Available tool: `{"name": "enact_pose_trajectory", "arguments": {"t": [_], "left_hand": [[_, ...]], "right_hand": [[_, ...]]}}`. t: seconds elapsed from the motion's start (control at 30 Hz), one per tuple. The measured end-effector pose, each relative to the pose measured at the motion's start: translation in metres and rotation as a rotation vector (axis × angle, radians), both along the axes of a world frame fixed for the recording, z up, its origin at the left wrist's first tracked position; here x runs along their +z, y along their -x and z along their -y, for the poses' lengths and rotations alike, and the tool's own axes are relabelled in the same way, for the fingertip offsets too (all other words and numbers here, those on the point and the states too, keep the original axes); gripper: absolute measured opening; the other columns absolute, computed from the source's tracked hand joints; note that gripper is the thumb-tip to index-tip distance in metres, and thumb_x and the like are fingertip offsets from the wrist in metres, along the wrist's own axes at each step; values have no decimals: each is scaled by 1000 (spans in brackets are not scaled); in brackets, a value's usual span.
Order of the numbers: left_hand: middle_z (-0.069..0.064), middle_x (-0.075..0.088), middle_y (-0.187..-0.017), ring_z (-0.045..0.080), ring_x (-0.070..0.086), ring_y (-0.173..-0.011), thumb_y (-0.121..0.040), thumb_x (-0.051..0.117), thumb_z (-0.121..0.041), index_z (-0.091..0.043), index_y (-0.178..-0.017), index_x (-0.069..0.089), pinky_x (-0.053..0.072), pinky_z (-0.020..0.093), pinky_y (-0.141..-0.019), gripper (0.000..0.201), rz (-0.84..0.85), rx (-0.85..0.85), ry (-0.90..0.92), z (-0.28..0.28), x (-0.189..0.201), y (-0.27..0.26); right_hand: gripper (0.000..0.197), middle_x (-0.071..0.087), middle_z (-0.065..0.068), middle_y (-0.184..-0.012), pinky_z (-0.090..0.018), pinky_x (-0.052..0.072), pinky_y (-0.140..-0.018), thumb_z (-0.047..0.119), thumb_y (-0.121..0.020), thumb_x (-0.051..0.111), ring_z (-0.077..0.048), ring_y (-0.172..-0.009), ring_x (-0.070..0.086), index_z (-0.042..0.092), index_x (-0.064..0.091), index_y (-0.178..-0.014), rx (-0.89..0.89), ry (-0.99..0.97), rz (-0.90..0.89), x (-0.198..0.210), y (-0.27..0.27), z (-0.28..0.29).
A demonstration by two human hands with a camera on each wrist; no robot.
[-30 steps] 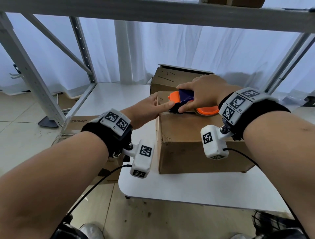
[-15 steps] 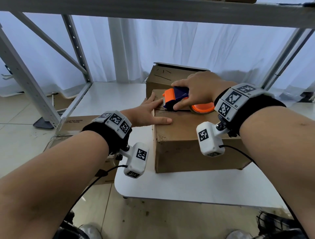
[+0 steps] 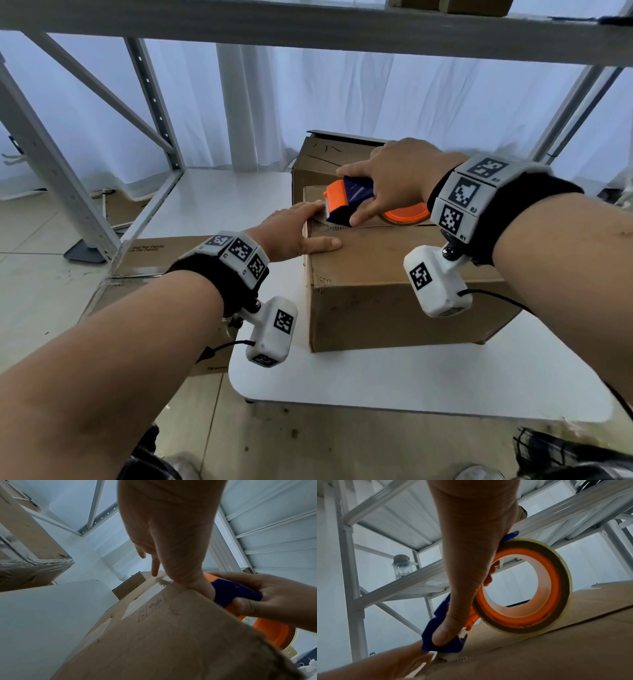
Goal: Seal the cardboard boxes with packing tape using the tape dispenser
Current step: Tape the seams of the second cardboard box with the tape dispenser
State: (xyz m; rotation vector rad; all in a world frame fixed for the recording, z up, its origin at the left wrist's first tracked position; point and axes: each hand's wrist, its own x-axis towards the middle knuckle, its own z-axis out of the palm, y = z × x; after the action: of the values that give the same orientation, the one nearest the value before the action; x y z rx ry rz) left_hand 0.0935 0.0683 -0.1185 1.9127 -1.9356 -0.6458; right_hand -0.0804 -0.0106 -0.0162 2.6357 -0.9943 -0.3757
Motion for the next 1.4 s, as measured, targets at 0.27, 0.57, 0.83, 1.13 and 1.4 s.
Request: {"name": "enact_pose_trajectory", "arguments": {"t": [0.27,0.57,0.83,1.13,1.4], "left_hand": [[-8,18,-158,22,20,-143,-78,44,-75,-31,-151,19,14,48,-117,88,180,16,-3,2,-3,-1],[2,-2,-160,22,-11,-146,-100,13,-52,-21,-152,5,-11,50,-116,61,628,-114,-115,-11,17,19],[3,-8,-160,15,-10,-146,-89,19,-72,-15,-152,-7,-7,42,-117,89,514,-60,-219,-13,19,35],[-12,-12,-158,16,-17,-145,-86,19,-75,-34,-151,-10,-18,55,-112,82,419,-22,-218,-14,16,10],[-10,-7,-159,18,-13,-146,-90,22,-68,-39,-151,1,-12,53,-115,70,420,-5,-205,-13,20,-23]], "right_hand": [[97,51,-3,-126,-35,39,-86,83,-66,52,-24,-115,47,44,19,-148,-40,-16,-7,-10,11,7],[99,52,-4,-129,-37,40,-89,86,-64,51,-26,-118,48,43,20,-148,-48,15,-73,-17,1,9],[98,50,-6,-131,-36,39,-88,85,-65,51,-27,-120,48,40,23,-148,-58,15,-55,-19,1,5],[89,48,-4,-136,-39,38,-93,83,-73,45,-28,-125,44,40,24,-148,-26,-12,-30,-8,-6,-5],[64,50,8,-137,-34,36,-83,70,-82,48,-21,-124,47,51,32,-141,28,-123,41,-2,-20,-16]]}}
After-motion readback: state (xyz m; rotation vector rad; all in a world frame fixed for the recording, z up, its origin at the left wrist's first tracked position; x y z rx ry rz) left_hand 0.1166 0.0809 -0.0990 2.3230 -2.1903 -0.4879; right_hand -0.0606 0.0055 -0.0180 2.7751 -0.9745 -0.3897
